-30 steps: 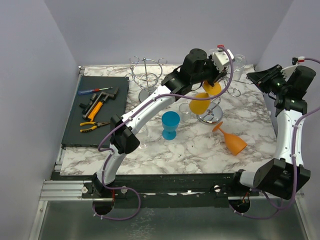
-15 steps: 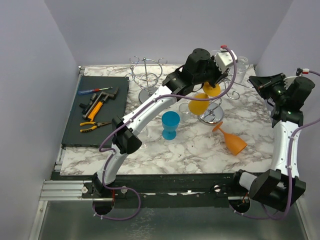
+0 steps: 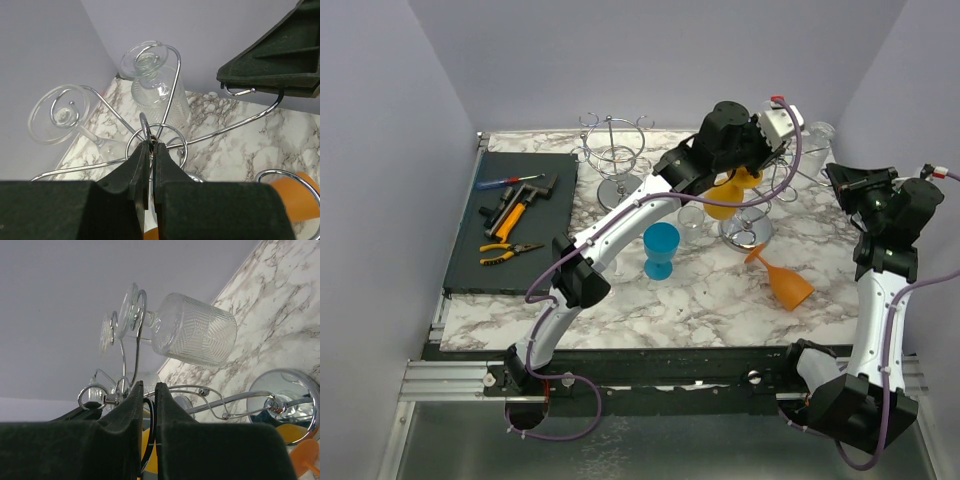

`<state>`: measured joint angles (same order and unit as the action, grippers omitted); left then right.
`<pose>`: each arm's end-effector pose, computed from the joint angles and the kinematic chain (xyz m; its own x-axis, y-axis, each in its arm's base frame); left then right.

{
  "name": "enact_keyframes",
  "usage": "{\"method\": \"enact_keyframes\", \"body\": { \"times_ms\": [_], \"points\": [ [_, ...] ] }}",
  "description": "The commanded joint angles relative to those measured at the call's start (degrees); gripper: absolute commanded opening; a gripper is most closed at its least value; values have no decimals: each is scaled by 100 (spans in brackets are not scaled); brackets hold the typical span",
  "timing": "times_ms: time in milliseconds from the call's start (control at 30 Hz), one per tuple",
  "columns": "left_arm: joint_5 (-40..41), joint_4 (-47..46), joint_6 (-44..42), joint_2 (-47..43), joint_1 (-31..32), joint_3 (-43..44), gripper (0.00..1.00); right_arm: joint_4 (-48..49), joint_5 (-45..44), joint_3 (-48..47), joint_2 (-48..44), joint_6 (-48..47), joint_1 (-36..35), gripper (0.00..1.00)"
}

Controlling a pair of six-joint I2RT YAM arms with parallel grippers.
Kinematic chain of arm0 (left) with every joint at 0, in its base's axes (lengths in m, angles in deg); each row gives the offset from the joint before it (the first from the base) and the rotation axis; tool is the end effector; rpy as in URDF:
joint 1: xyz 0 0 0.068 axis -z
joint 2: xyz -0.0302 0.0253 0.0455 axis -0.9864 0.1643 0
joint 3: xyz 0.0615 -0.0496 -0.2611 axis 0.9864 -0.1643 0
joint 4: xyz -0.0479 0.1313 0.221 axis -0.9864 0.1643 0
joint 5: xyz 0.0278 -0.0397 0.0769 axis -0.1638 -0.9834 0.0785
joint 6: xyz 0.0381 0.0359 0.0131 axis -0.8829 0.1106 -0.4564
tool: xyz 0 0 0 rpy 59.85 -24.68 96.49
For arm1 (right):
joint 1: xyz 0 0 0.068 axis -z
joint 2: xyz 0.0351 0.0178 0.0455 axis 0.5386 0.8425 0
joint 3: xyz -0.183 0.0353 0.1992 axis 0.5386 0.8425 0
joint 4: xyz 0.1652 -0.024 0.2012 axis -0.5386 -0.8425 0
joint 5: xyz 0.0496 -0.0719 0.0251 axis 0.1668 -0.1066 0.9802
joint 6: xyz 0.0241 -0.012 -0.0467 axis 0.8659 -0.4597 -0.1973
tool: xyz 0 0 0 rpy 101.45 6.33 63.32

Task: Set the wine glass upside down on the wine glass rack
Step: Adjust the wine rack at the center of the board.

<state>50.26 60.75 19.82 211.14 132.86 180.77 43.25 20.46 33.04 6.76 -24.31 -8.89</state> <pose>0.3076 -0.4108 0.4354 0.1486 0.1730 -0.9736 0.8940 0.3974 0.2071 0.2096 -0.0755 0.3743 -0.0828 0.8786 -0.4703 0.0981 0.4768 0.8735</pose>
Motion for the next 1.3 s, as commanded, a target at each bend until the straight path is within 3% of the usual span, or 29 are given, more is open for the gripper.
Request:
{"method": "enact_keyframes", "body": {
  "times_ms": [0, 500, 1000, 1267],
  "points": [
    [406, -741, -356, 241, -1, 336, 0, -42, 393, 332, -193, -201, -128, 1],
    [1065, -1476, -627, 302, 2, 340, 0, 335, 221, 918, -224, 118, -632, 1],
    [765, -1546, -661, 150, 12, 45, 0, -465, 0, 1437, -1049, 75, -1057, 1],
    [809, -1587, -679, 126, 12, -7, 0, -355, 258, 1571, -1040, 90, -1104, 1]
  ]
}}
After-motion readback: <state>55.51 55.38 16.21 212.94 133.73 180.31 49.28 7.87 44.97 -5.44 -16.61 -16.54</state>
